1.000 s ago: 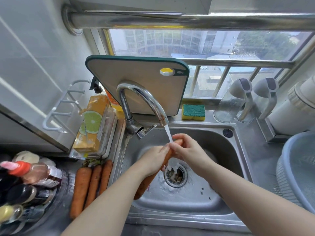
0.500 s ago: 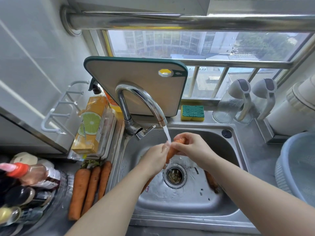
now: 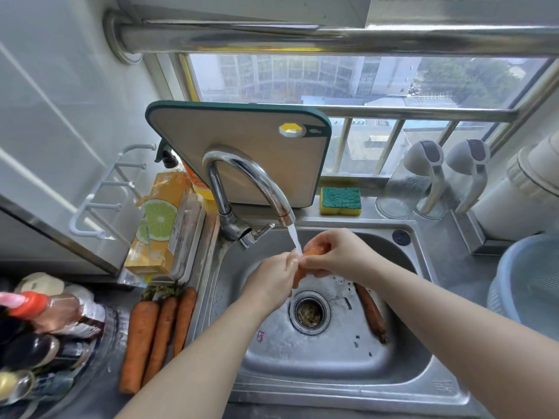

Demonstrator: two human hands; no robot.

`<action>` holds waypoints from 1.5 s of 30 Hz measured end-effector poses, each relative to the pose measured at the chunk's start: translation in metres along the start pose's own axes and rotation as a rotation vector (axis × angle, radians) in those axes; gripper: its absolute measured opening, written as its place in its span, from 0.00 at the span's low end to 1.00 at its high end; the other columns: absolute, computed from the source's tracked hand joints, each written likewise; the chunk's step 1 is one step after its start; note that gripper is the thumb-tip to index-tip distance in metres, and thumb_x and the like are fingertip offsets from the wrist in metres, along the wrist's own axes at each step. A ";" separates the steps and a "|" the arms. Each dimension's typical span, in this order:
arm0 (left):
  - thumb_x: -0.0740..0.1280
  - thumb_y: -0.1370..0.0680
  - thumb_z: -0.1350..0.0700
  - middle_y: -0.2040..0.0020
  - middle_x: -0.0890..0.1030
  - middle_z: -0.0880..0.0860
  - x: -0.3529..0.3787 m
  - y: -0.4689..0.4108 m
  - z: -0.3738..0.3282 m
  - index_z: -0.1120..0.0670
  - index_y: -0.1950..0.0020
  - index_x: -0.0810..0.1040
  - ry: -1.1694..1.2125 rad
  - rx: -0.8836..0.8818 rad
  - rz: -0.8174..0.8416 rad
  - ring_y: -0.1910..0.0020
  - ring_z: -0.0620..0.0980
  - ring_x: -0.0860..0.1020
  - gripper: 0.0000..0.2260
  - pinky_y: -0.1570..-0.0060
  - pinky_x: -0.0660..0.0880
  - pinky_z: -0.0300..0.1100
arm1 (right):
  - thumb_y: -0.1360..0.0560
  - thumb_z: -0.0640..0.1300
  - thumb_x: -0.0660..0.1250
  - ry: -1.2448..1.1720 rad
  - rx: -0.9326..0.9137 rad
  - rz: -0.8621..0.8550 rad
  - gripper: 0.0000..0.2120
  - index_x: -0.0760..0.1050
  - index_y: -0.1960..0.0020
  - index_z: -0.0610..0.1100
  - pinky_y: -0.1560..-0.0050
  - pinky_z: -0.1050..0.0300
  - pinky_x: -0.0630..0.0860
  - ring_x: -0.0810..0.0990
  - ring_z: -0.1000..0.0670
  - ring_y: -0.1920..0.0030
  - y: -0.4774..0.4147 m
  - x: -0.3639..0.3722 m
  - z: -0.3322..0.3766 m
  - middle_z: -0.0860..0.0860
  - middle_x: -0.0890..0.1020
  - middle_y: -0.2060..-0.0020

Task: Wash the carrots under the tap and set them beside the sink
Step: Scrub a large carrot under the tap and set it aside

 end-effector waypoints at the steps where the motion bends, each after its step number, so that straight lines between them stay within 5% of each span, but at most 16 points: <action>1: 0.47 0.18 0.45 0.67 0.78 0.49 0.000 0.000 0.000 0.47 0.63 0.72 -0.003 0.004 -0.002 0.64 0.55 0.80 0.20 0.56 0.78 0.54 | 0.29 0.41 0.74 0.022 -0.001 -0.006 0.09 0.81 0.52 0.38 0.52 0.54 0.83 0.85 0.45 0.56 0.000 -0.001 0.002 0.41 0.85 0.58; 5: 0.48 0.18 0.46 0.66 0.79 0.50 -0.004 0.001 0.000 0.48 0.66 0.70 -0.012 0.001 -0.025 0.64 0.56 0.80 0.20 0.56 0.78 0.53 | 0.25 0.34 0.67 -0.102 0.068 0.127 0.07 0.80 0.48 0.38 0.49 0.55 0.81 0.84 0.45 0.51 0.001 0.001 -0.002 0.40 0.84 0.52; 9: 0.47 0.18 0.46 0.66 0.80 0.50 -0.003 -0.001 0.000 0.47 0.66 0.69 -0.031 0.001 -0.025 0.64 0.55 0.80 0.20 0.56 0.77 0.53 | 0.28 0.41 0.73 0.012 -0.003 0.026 0.10 0.81 0.49 0.37 0.55 0.59 0.82 0.85 0.49 0.58 -0.002 -0.001 0.003 0.42 0.85 0.57; 13: 0.48 0.18 0.46 0.68 0.79 0.49 -0.003 -0.001 0.003 0.47 0.66 0.70 -0.016 -0.009 -0.027 0.65 0.55 0.81 0.20 0.57 0.78 0.52 | 0.25 0.33 0.67 -0.072 0.070 0.144 0.10 0.79 0.44 0.36 0.51 0.57 0.82 0.85 0.47 0.53 -0.003 0.001 -0.004 0.41 0.84 0.53; 18: 0.47 0.20 0.45 0.66 0.79 0.50 0.000 -0.002 0.000 0.49 0.65 0.71 -0.003 0.013 -0.022 0.61 0.57 0.80 0.20 0.55 0.78 0.54 | 0.29 0.38 0.73 0.076 -0.018 0.041 0.09 0.81 0.49 0.38 0.55 0.60 0.82 0.85 0.47 0.57 -0.002 -0.002 0.005 0.42 0.85 0.58; 24: 0.48 0.17 0.47 0.71 0.78 0.50 -0.001 -0.004 0.001 0.50 0.65 0.72 0.120 -0.009 0.001 0.70 0.52 0.79 0.21 0.59 0.78 0.46 | 0.22 0.35 0.64 -0.163 0.057 0.166 0.11 0.76 0.40 0.37 0.51 0.58 0.82 0.84 0.45 0.51 0.000 0.001 -0.007 0.38 0.82 0.49; 31: 0.49 0.18 0.44 0.73 0.78 0.51 0.017 0.002 0.004 0.55 0.62 0.78 0.378 -0.178 0.204 0.73 0.49 0.76 0.25 0.64 0.74 0.41 | 0.22 0.45 0.64 -0.244 -0.064 -0.143 0.11 0.79 0.54 0.37 0.48 0.41 0.80 0.84 0.38 0.55 -0.003 0.005 -0.013 0.36 0.83 0.58; 35: 0.49 0.19 0.41 0.72 0.80 0.52 0.014 0.001 0.005 0.55 0.63 0.78 0.430 -0.214 0.222 0.73 0.49 0.77 0.27 0.66 0.73 0.40 | 0.32 0.42 0.76 -0.046 -0.157 -0.034 0.17 0.74 0.45 0.46 0.51 0.56 0.81 0.82 0.47 0.57 0.003 0.012 -0.007 0.42 0.82 0.55; 38: 0.48 0.18 0.42 0.67 0.82 0.51 0.012 -0.002 0.002 0.54 0.58 0.78 0.388 -0.189 0.214 0.72 0.48 0.79 0.25 0.66 0.74 0.40 | 0.31 0.43 0.75 -0.004 -0.194 -0.088 0.14 0.76 0.49 0.44 0.61 0.65 0.77 0.78 0.58 0.65 0.004 0.005 -0.004 0.51 0.80 0.63; 42: 0.52 0.20 0.39 0.60 0.81 0.48 0.013 -0.004 -0.010 0.48 0.53 0.78 0.312 -0.108 0.228 0.64 0.48 0.81 0.19 0.60 0.75 0.42 | 0.26 0.46 0.70 -0.019 -0.161 -0.237 0.05 0.78 0.57 0.44 0.70 0.64 0.70 0.74 0.58 0.74 -0.003 -0.013 -0.013 0.54 0.78 0.72; 45: 0.57 0.20 0.43 0.54 0.78 0.45 0.018 -0.003 -0.015 0.46 0.46 0.75 0.033 0.037 0.229 0.53 0.47 0.77 0.11 0.50 0.73 0.44 | 0.23 0.46 0.65 -0.026 -0.089 -0.343 0.11 0.79 0.61 0.44 0.72 0.63 0.71 0.73 0.56 0.77 -0.004 -0.019 -0.019 0.52 0.77 0.77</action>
Point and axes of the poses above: each hand's wrist, its own y-axis away from the middle knuckle, its own x-axis out of the palm, z = x × y, the point moved 8 cm from there along -y, towards the middle knuckle
